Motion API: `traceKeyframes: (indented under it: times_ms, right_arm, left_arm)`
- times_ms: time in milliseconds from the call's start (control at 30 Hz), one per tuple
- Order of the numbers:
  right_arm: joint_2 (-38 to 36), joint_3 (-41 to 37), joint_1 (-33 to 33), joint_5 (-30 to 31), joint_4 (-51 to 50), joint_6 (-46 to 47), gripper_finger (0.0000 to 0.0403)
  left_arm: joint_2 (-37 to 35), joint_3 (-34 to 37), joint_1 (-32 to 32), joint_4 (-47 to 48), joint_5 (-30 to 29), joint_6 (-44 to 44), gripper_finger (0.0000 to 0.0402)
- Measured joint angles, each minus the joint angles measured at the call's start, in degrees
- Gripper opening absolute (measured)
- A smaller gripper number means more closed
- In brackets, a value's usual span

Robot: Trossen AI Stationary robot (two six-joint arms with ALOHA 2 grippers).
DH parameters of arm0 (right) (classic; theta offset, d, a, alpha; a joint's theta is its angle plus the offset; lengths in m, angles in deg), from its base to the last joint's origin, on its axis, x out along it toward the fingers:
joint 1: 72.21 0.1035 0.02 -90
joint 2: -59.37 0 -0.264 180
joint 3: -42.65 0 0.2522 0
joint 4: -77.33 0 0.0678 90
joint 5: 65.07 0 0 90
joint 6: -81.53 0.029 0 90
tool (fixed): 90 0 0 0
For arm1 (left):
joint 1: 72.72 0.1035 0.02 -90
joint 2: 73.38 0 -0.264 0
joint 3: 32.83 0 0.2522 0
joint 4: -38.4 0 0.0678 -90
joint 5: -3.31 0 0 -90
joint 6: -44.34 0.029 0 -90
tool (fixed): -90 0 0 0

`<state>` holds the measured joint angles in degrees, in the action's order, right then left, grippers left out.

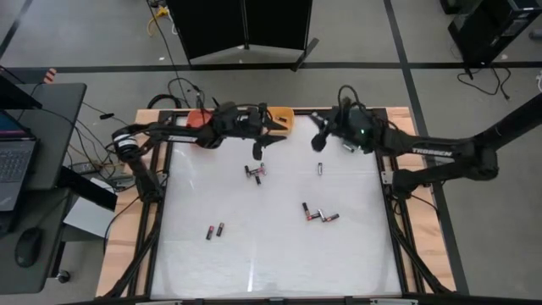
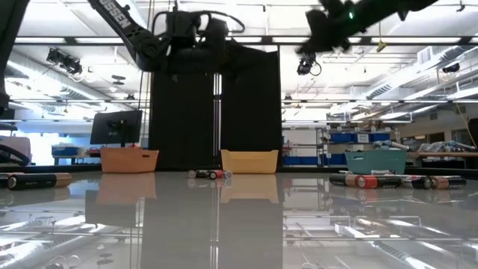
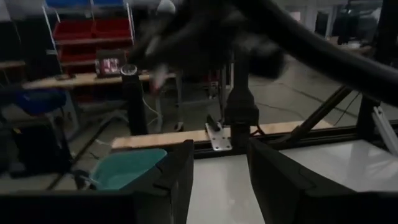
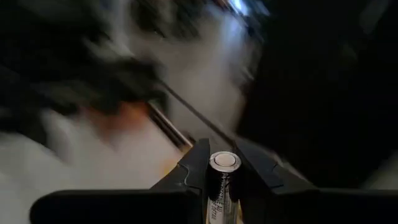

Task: Sort batteries
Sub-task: Put the black battery into the green bin

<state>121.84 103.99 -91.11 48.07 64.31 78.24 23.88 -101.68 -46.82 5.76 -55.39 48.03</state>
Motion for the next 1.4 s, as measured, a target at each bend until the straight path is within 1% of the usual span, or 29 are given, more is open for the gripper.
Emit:
traceKeyframes:
  times_ms: [100,200,333,433,600,700,900,1200,1333,1400]
  right_arm:
    - [-0.1,0.0,-5.7,3.0,-9.8,4.4,0.0063]
    - [1.8,0.0,-12.2,4.2,-16.6,8.2,0.0063]
    - [7.1,-0.4,-20.6,4.0,-18.7,10.0,0.0063]
    - [12.2,-0.4,-26.0,1.7,-18.8,11.4,0.0063]
    - [20.0,-0.4,-32.1,-1.4,-19.2,13.5,0.0063]
    - [23.8,-0.4,-33.8,-3.1,-20.4,14.3,0.0063]
    - [29.1,-0.2,-35.3,-3.4,-22.3,14.4,0.0063]
    - [30.2,1.2,-35.3,-4.2,-23.0,15.6,0.0065]
    - [30.2,1.2,-34.8,-5.0,-22.7,16.3,0.0101]
    - [30.2,1.2,-34.7,-5.1,-22.7,16.4,0.0111]
  left_arm:
    - [-2.4,1.0,-0.3,1.1,-1.3,3.3,0.0156]
    - [-3.7,4.6,-0.5,-0.9,-5.0,5.0,0.0156]
    - [-3.7,10.9,-0.4,-9.7,-7.5,3.6,0.0156]
    - [-3.7,15.2,-0.4,-15.5,-10.8,3.2,0.0156]
    - [-3.7,20.5,-0.4,-24.4,-13.2,1.6,0.0156]
    - [-3.7,22.6,-0.4,-26.1,-13.7,0.3,0.0156]
    - [-4.3,25.2,-0.4,-27.2,-15.3,0.2,0.0156]
    - [-7.0,26.4,-0.5,-27.4,-16.1,0.1,0.0156]
    - [-7.9,26.5,-0.5,-26.8,-16.1,0.1,0.0156]
    - [-7.9,26.5,-0.5,-26.9,-16.1,0.1,0.0156]
